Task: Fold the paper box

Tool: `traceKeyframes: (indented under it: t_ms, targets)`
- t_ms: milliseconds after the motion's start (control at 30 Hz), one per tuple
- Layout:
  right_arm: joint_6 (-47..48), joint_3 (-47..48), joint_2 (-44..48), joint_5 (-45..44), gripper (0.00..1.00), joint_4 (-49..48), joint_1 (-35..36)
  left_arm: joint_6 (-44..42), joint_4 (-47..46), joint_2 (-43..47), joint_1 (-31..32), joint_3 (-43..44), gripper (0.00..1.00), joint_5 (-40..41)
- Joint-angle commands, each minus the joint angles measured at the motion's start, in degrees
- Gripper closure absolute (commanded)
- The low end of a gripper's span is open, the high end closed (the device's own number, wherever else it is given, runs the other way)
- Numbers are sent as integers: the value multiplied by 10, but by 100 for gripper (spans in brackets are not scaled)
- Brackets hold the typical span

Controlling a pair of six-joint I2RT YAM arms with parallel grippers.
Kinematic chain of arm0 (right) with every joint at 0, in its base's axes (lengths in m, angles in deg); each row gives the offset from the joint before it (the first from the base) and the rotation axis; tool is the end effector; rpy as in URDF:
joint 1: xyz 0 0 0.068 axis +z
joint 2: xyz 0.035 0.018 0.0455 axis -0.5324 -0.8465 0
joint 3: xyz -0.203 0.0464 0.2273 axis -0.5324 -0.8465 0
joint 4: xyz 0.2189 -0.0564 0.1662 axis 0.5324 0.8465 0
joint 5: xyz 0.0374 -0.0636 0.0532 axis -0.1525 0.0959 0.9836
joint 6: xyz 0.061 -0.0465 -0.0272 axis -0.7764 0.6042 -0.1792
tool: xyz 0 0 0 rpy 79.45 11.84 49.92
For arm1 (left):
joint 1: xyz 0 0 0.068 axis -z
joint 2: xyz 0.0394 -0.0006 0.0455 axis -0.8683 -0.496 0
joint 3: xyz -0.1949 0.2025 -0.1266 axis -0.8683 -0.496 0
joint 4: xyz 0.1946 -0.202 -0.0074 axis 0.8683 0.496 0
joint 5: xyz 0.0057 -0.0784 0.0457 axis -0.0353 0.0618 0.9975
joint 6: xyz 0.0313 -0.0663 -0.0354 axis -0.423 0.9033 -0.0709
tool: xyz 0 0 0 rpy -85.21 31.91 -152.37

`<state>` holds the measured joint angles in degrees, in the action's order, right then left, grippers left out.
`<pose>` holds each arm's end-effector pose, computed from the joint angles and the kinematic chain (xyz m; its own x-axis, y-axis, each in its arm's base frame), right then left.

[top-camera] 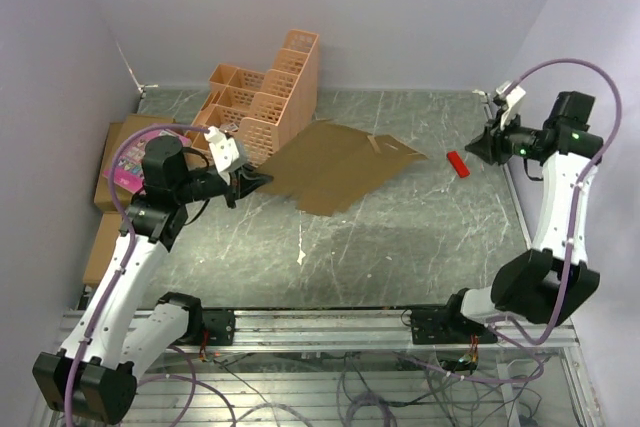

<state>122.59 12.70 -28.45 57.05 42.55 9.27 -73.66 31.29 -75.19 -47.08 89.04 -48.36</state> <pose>0.2858 -0.0609 0.4209 -0.3063 -0.3548 -0.8833 -0.6567 0.7505 -0.0737 0.1888 -0.1022 0.3756 0.0193 0.1589 -0.9871 0.9214 0.3804 0.0793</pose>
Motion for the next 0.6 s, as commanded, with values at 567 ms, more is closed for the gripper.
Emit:
traceKeyframes:
  t_ms: [567]
  targets:
    - [181, -10, -14, 197, 76, 219, 31, 54, -96, -23, -34, 12, 93, -131]
